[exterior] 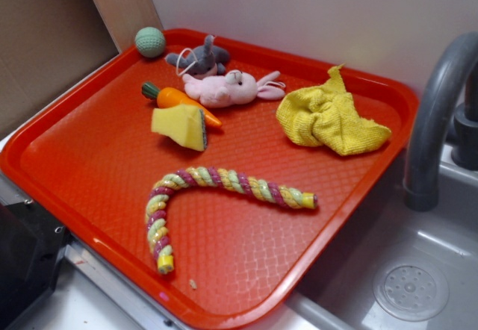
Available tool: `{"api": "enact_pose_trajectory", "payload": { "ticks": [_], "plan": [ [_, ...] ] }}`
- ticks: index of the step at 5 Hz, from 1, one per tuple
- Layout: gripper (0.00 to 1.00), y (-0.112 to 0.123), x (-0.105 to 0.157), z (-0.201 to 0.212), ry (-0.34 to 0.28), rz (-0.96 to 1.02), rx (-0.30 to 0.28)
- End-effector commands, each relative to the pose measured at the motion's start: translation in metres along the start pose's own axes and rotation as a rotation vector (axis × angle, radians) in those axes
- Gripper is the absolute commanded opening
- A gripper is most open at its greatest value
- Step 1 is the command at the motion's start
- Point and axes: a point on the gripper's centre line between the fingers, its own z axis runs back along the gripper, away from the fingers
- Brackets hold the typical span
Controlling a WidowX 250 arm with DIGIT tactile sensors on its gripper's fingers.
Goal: Grab the yellow cloth.
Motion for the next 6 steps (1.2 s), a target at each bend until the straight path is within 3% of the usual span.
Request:
{"api": "enact_pose_trajectory", "payload": {
  "ticks": [1, 2, 3, 4, 5, 6],
  "plan": [
    [1.0, 0.0, 0.0, 0.0, 0.0, 0.0, 0.0],
    [1.0, -0.016, 0.042, -0.013, -0.14, 0.065, -0.095],
    [1.0, -0.04, 0.082, -0.035, -0.277, 0.311, -0.135],
    [1.0, -0.053, 0.113, -0.063, -0.33, 0.484, -0.14],
    [1.0, -0.06, 0.135, -0.091, -0.324, 0.604, -0.12],
    [1.0, -0.073, 0.152, -0.125, -0.201, 0.551, -0.134]
  ]
}}
